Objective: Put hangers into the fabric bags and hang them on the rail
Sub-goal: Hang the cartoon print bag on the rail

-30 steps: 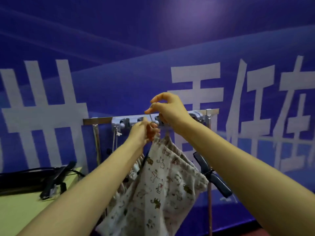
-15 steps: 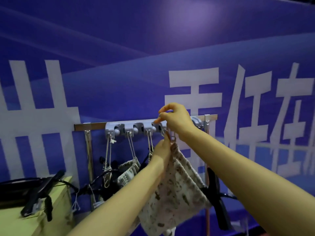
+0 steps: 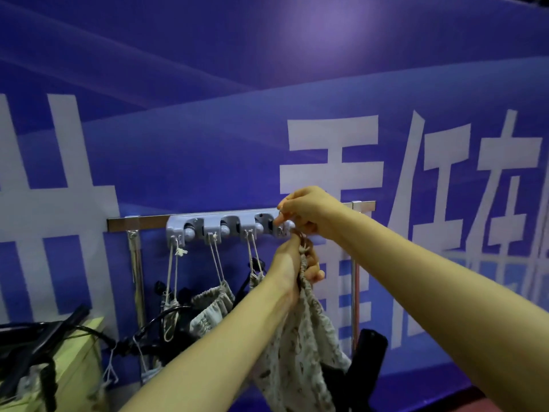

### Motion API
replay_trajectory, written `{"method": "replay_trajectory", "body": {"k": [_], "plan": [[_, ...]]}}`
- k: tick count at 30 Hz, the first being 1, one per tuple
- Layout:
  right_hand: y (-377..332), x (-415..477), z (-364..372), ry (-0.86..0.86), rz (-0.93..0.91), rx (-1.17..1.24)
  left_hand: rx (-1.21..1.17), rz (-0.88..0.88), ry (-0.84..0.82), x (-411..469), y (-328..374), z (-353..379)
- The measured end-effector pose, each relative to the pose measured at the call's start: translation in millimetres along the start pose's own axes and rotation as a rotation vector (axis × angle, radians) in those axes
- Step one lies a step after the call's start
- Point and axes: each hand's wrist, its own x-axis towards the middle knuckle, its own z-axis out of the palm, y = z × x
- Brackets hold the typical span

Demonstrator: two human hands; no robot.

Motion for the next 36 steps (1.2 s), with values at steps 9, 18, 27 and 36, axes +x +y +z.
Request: {"method": "replay_trajectory", "body": {"k": [9, 18, 27, 36], "plan": [[33.4, 51.2, 15.6, 0.079, -0.012, -0.026, 0.048, -0.084, -0.103, 47.1, -5.9, -26.4], [47.9, 112.2, 27.8, 0.178, -0.023, -0.103, -0.023, -0.158, -0.284, 101.1, -1.9, -56.5], [61.8, 123.2, 22.1, 0.154, -0.019, -0.101, -0.137, -0.221, -0.362, 121.0, -26.8, -58.0], [69.0, 110.2, 13.7, 0.138, -0.031, -0.126, -0.234, -0.180, -0.355, 102.7, -38.4, -37.0]]}}
